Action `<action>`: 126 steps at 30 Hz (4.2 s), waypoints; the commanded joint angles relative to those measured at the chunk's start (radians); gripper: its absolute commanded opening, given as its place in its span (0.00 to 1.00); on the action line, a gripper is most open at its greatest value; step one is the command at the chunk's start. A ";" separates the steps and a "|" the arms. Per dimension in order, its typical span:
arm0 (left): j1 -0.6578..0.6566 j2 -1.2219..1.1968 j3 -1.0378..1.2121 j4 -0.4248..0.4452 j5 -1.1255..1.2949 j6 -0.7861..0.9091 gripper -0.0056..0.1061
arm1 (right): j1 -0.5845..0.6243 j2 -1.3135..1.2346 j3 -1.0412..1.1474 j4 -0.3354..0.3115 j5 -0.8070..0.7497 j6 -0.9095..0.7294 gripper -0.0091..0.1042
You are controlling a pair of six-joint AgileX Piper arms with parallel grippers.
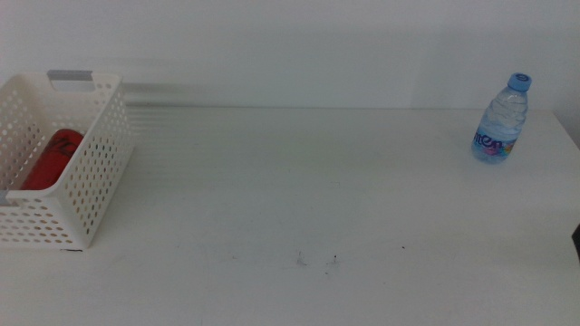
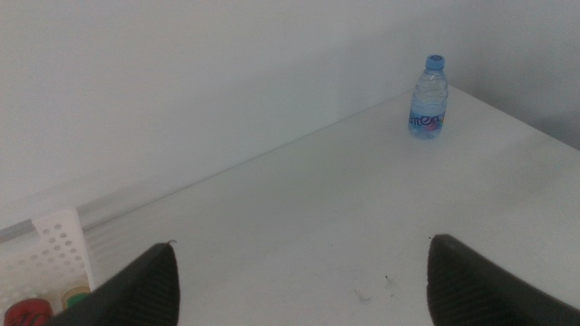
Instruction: Use arms to grab the bottles and put them into the dustbin to the left of the table.
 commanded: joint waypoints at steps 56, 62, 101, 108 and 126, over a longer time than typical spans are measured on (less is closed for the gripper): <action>0.001 -0.003 -0.008 0.001 -0.017 -0.001 0.89 | -0.009 1.323 -0.793 0.134 -0.491 -0.185 0.80; 0.001 -0.003 -0.008 0.001 -0.017 -0.001 0.89 | -0.009 1.392 -0.863 0.211 -0.491 -0.238 0.80; 0.001 -0.003 -0.008 0.003 -0.017 -0.001 0.89 | 0.281 1.433 -1.270 -0.298 -0.253 0.122 0.06; 0.001 -0.003 -0.008 0.003 -0.017 -0.001 0.89 | 0.465 1.543 -1.388 -0.351 -0.265 0.188 0.06; 0.001 -0.003 -0.008 0.003 -0.017 -0.001 0.89 | 0.538 1.645 -1.457 -0.372 -0.263 0.193 0.81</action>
